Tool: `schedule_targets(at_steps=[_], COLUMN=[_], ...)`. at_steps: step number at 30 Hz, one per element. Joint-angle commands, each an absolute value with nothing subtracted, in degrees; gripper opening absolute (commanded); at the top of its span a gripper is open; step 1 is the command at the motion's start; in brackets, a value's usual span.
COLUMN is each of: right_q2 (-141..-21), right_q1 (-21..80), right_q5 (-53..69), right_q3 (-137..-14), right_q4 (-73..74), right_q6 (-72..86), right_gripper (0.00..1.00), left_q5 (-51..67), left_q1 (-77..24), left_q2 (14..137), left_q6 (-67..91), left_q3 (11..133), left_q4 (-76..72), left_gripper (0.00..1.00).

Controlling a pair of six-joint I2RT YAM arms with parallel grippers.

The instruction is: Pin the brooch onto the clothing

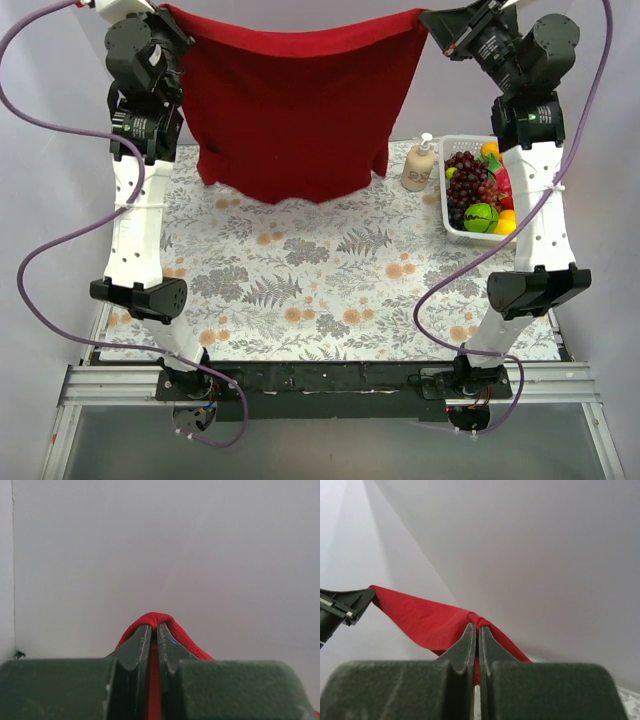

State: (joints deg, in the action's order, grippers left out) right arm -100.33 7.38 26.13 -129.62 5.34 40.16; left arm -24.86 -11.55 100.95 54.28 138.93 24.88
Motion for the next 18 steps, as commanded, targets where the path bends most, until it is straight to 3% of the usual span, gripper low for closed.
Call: schedule_targets(at_steps=[1,5,12,18], right_q2=[-94.67,-88.87,-69.12,-54.96], right_q1=[7.21,7.12,7.21,7.21], right_q5=[19.26,18.98,20.83,22.41], right_q3=[-129.83,-119.83,-78.05,-56.1], right_q4=[-4.92,-4.75,-6.07,3.57], right_q6=[38.51,35.16,33.14,29.89], right_gripper=[0.01,0.01,0.01,0.01], left_q5=[-27.24,-28.04,-27.07,-24.09], left_q1=[-11.16,-11.07,-11.16,-11.08], left_q2=[94.67,88.7,70.86,55.3], left_q6=[50.1,49.74,58.86,68.28], left_q3=[138.18,126.68,93.46,70.51], left_q4=[16.44,16.96,17.92,27.32], left_gripper=[0.0,0.0,0.0,0.0])
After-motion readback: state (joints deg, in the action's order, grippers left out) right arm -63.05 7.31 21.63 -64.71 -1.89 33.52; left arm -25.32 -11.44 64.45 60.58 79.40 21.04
